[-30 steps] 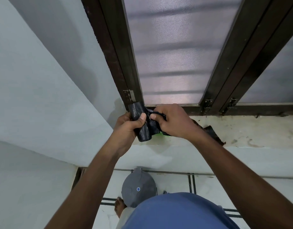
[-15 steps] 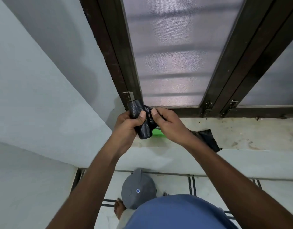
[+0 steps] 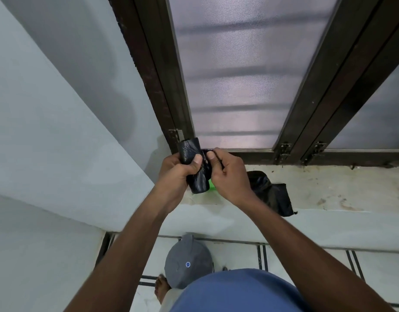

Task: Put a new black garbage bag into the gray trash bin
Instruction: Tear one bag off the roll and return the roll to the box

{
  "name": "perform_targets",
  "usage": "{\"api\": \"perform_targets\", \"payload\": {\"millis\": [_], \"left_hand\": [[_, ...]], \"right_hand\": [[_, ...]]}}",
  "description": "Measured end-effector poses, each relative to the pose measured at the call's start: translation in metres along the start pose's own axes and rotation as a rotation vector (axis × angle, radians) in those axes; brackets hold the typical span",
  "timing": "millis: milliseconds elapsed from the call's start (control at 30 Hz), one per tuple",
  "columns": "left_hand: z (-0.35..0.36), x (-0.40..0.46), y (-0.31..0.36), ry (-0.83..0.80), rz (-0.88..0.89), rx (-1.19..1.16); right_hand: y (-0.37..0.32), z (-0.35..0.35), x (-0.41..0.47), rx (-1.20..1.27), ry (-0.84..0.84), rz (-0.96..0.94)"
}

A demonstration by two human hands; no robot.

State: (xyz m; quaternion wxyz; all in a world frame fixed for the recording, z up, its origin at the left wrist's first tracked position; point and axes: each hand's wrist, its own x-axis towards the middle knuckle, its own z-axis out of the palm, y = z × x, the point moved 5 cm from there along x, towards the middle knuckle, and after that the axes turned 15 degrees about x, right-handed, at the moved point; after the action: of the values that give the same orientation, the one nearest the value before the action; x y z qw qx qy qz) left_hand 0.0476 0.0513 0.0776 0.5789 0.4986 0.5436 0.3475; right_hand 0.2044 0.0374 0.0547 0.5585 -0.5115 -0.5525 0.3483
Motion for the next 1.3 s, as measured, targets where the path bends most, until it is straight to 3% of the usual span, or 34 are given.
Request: {"api": "perform_targets", "payload": {"millis": [167, 633, 800, 933, 1133, 1300], "left_hand": [[-0.006, 0.001, -0.024, 0.099, -0.098, 0.032], [-0.02, -0.007, -0.026, 0.152, -0.158, 0.072], [-0.026, -0.014, -0.032, 0.055, -0.171, -0.071], [-0.033, -0.021, -0.031, -0.046, -0.159, -0.049], [-0.038, -0.022, -0.024, -0.104, -0.104, 0.03], [-0.034, -0.025, -0.018, -0.126, -0.053, 0.066]], "right_hand": [[0.03, 0.018, -0.002, -0.083, 0.008, 0.122], [0.026, 0.03, -0.004, -0.182, -0.065, 0.115], [0.028, 0.028, -0.006, 0.188, -0.221, 0.292], [0.009, 0.021, -0.011, 0.335, -0.33, 0.387], [-0.013, 0.0, -0.002, 0.126, -0.283, 0.318], [-0.02, -0.006, 0.003, 0.17, -0.237, 0.324]]}}
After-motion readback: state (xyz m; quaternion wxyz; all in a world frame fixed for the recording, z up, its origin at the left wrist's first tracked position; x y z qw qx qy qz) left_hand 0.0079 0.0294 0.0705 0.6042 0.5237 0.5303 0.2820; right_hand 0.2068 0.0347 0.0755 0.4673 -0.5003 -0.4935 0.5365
